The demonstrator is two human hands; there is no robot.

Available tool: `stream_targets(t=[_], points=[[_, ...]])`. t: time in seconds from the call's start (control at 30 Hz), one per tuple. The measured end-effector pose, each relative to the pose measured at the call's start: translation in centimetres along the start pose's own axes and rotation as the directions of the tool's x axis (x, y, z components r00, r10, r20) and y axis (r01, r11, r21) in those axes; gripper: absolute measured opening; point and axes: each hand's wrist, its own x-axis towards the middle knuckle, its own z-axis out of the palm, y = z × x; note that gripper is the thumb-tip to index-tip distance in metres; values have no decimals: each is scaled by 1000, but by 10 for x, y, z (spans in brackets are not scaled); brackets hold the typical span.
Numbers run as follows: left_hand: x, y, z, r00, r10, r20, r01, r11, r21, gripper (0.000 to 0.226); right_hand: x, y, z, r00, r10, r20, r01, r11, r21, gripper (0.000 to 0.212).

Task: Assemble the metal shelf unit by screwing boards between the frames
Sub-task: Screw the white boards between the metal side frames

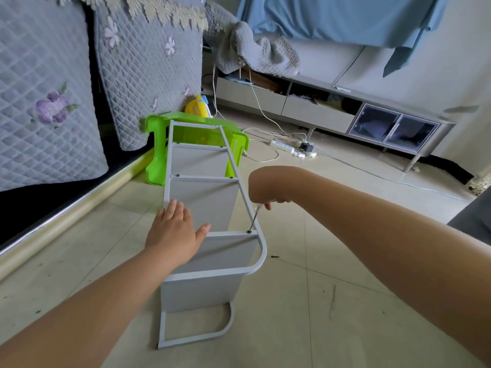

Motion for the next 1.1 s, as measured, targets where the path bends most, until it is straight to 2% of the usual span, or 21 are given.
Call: stream_targets(t=[0.07, 0.17, 0.3, 0.37, 0.43, 0.53, 0.63, 0.7, 0.8, 0.9, 1.1], points=[[-2, 0, -3, 1000, 2, 9, -2, 1000, 5, 71, 0, 5, -1, 1000, 25, -8, -24, 994, 107, 30], [-5, 1, -5, 1000, -1, 18, 0, 1000, 32, 69, 3, 27, 8, 996, 91, 6, -89, 962, 259, 39], [2, 11, -6, 999, 49, 8, -49, 996, 72, 65, 24, 78, 38, 975, 199, -98, -110, 818, 565, 36], [9, 24, -8, 994, 105, -4, -105, 993, 51, 64, 39, 100, 64, 961, 242, -130, -101, 752, 652, 29], [20, 43, -12, 986, 164, -23, -164, 986, -12, 64, 58, 115, 101, 957, 275, -91, -149, 736, 660, 23], [40, 76, -19, 966, 250, -62, -257, 958, -129, 63, 83, 124, 163, 939, 339, -62, -207, 699, 684, 26], [62, 106, -23, 960, 272, -67, -279, 946, -167, 64, 105, 119, 225, 925, 379, 22, -286, 659, 696, 28], [76, 120, -22, 968, 246, -55, -251, 960, -124, 67, 117, 110, 268, 917, 391, 78, -327, 625, 709, 26], [96, 135, -22, 982, 187, -26, -188, 982, -27, 69, 129, 91, 327, 901, 416, 123, -371, 591, 717, 12], [114, 139, -22, 995, 102, -10, -102, 995, 25, 70, 136, 74, 360, 911, 387, 143, -374, 628, 682, 17], [128, 132, -7, 995, 98, 0, -98, 994, 53, 77, 158, 67, 372, 956, 257, 143, -294, 850, 436, 31]])
